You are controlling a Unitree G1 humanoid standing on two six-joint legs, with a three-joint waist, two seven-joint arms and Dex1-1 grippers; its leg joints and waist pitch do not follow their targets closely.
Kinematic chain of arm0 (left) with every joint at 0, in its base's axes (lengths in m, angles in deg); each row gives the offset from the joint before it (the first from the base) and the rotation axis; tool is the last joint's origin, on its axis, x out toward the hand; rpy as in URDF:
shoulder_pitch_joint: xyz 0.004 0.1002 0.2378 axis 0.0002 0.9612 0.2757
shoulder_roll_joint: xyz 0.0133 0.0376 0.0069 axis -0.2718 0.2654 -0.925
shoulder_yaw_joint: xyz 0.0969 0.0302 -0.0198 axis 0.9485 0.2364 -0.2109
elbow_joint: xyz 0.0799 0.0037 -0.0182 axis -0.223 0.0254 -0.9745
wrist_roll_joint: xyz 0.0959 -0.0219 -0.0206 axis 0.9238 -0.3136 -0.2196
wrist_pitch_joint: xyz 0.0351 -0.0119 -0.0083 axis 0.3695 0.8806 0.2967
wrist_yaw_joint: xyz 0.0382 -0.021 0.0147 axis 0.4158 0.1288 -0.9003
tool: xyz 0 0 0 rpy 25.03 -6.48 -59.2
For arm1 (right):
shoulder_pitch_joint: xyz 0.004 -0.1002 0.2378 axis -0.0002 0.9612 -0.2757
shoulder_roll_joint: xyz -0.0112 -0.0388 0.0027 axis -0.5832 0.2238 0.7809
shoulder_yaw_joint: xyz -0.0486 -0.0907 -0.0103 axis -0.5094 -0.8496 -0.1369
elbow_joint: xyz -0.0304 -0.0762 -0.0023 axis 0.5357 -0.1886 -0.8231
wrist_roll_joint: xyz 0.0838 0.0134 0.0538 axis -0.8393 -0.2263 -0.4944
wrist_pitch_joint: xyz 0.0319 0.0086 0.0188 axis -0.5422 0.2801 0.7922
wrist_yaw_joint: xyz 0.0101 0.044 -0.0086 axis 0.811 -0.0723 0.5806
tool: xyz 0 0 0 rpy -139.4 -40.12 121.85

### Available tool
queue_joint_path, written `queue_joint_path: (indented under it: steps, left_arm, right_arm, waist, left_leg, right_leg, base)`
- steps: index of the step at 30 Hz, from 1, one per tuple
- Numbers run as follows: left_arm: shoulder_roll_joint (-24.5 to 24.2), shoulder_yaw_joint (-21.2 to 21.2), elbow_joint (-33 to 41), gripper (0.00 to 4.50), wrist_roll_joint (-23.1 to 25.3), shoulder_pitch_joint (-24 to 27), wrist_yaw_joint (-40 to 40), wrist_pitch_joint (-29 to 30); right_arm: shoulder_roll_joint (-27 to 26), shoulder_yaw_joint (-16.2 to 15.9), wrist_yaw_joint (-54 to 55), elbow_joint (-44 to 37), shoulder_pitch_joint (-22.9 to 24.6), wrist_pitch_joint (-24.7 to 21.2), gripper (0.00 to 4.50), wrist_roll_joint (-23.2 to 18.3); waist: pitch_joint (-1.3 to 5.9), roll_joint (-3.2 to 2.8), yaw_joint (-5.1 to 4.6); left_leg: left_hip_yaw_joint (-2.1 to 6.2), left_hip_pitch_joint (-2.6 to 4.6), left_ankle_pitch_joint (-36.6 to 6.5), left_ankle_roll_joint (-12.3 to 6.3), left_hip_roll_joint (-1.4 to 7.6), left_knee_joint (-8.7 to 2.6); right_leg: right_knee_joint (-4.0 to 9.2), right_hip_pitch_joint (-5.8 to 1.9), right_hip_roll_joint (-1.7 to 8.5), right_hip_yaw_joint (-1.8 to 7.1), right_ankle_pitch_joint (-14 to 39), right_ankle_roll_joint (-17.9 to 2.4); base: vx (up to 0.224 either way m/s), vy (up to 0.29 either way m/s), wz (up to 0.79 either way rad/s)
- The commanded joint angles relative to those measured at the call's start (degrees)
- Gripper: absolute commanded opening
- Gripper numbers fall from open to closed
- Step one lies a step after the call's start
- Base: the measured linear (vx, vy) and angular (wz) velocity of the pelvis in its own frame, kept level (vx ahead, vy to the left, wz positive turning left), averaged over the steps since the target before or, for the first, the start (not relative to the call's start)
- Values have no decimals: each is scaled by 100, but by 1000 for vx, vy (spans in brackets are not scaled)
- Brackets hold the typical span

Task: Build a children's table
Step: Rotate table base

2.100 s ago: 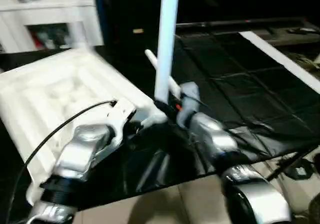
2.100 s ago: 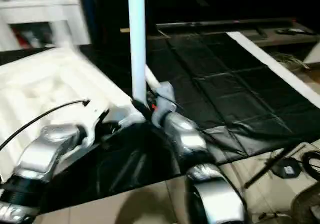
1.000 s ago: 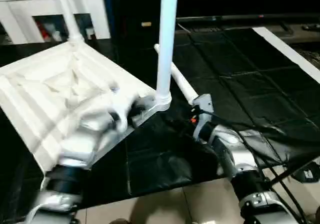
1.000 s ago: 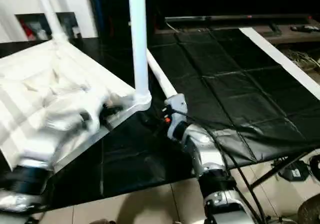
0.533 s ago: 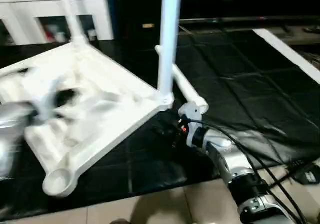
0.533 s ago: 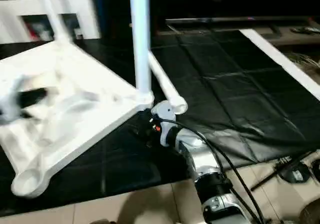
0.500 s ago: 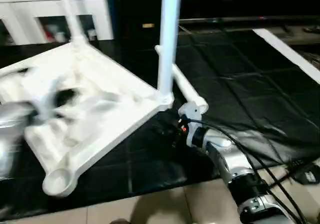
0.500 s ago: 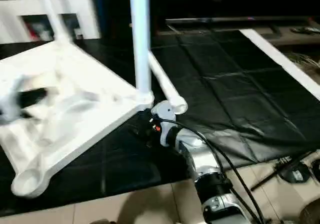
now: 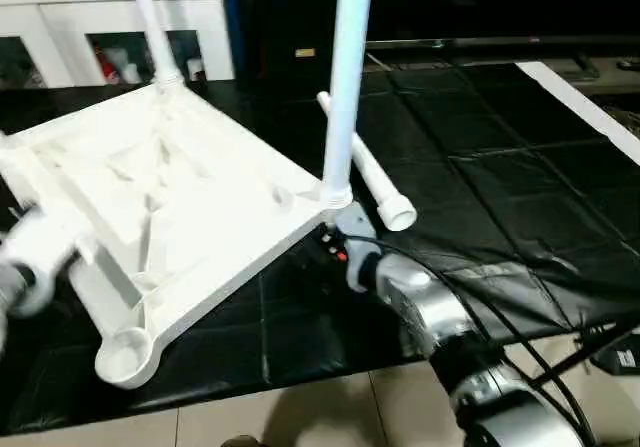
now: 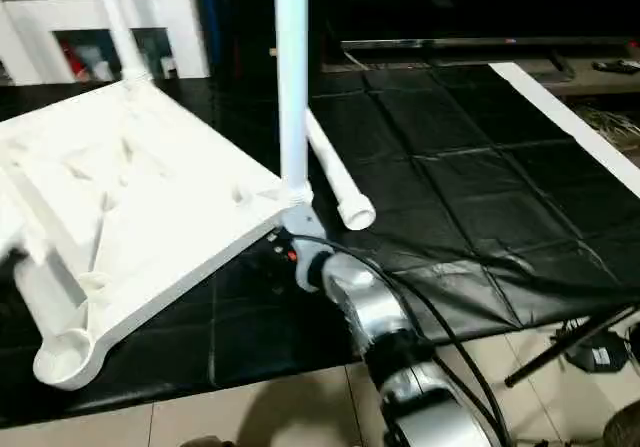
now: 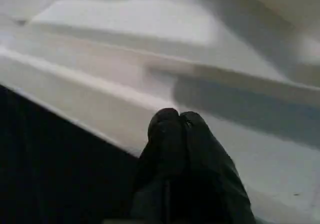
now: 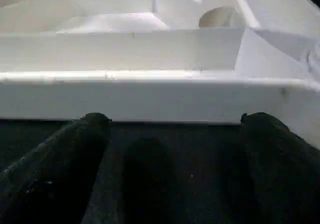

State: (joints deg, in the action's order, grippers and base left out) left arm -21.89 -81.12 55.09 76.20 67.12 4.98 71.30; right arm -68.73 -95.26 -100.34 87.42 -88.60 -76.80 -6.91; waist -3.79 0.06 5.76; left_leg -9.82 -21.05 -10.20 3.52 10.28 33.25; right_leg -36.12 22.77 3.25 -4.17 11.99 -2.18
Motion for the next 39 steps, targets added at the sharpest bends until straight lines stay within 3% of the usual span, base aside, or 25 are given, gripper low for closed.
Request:
queue_joint_path:
  steps: [1, 3, 10, 13, 19, 24, 29, 33, 37, 39]
  left_arm:
    - [-4, 148, -12, 7, -1, 71, 156, 3]
    - [-186, 412, 254, 7, -230, 264, 741, 88]
    - [-479, 705, 904, 7, -891, 584, 1736, 373]
    - [-634, 826, 1404, 7, -1301, 843, 2261, 560]
    - [-295, 924, 2071, 7, -1984, 772, 2595, 988]
    - [-75, 1010, 2013, 7, -2002, 547, 2523, 990]
    - [365, 1297, 1661, 7, -1780, 10, 2199, 826]
    - [1245, 1250, 493, 7, -1248, -731, 1044, 224]
    - [1477, 1282, -315, 7, -841, -1131, 290, -333]
    - [1578, 1191, -548, 7, -830, -1260, 93, -562]
  right_arm:
    - [4, -39, 61, 81, -86, 8, 450, 83]
    - [-62, -47, 154, 491, -298, 79, 450, 145]
    - [-258, 8, 307, 1043, -640, 172, 450, 174]
    - [-366, -8, 378, 1305, -798, 236, 450, 208]
    - [-612, -21, 505, 1684, -1027, 432, 450, 259]
    - [-673, -30, 482, 1729, -1042, 472, 450, 269]
    - [-750, -57, 514, 1846, -1032, 629, 450, 315]
    - [-694, 47, 715, 1942, -1069, 750, 450, 307]
    - [-568, 188, 878, 1924, -1196, 877, 450, 280]
    - [-480, 296, 907, 1863, -1294, 923, 450, 213]
  waist:
    - [384, -262, -1]
    - [395, -274, -21]
    - [387, -287, -52]
    - [362, -278, -75]
    - [369, -285, -123]
    - [392, -294, -160]
    - [400, -319, -175]
    - [392, -332, -182]
    - [392, -355, -160]
    - [414, -343, -163]
  left_leg:
    - [171, 101, -1619, 157, 312, -410]
    - [178, 87, -1610, 173, 306, -408]
    - [166, 79, -1573, 145, 310, -399]
    - [142, 89, -1694, 133, 305, -406]
    - [141, 79, -1587, 180, 299, -399]
    - [132, 69, -1443, 144, 279, -379]
    - [144, 65, -1448, 178, 279, -366]
    - [133, 83, -1613, 183, 261, -341]
    - [170, 61, -1693, 159, 259, -344]
    - [166, 56, -1579, 125, 266, -329]
  right_leg:
    - [410, -256, 520, 357, 410, -1301]
    - [395, -268, 528, 357, 404, -1347]
    - [383, -265, 532, 359, 391, -1437]
    - [405, -240, 511, 361, 650, -1417]
    - [385, -259, 518, 368, 654, -1405]
    - [373, -283, 501, 363, 421, -1411]
    - [357, -299, 506, 356, 382, -1413]
    - [416, -308, 500, 359, 645, -1357]
    - [433, -293, 512, 356, 989, -1199]
    - [412, -297, 517, 362, 806, -1233]
  base:
    - [0, 0, 0]
    - [0, 0, 0]
    - [0, 0, 0]
    - [0, 0, 0]
    - [0, 0, 0]
    - [0, 0, 0]
    - [0, 0, 0]
    - [0, 0, 0]
    - [0, 0, 0]
    - [0, 0, 0]
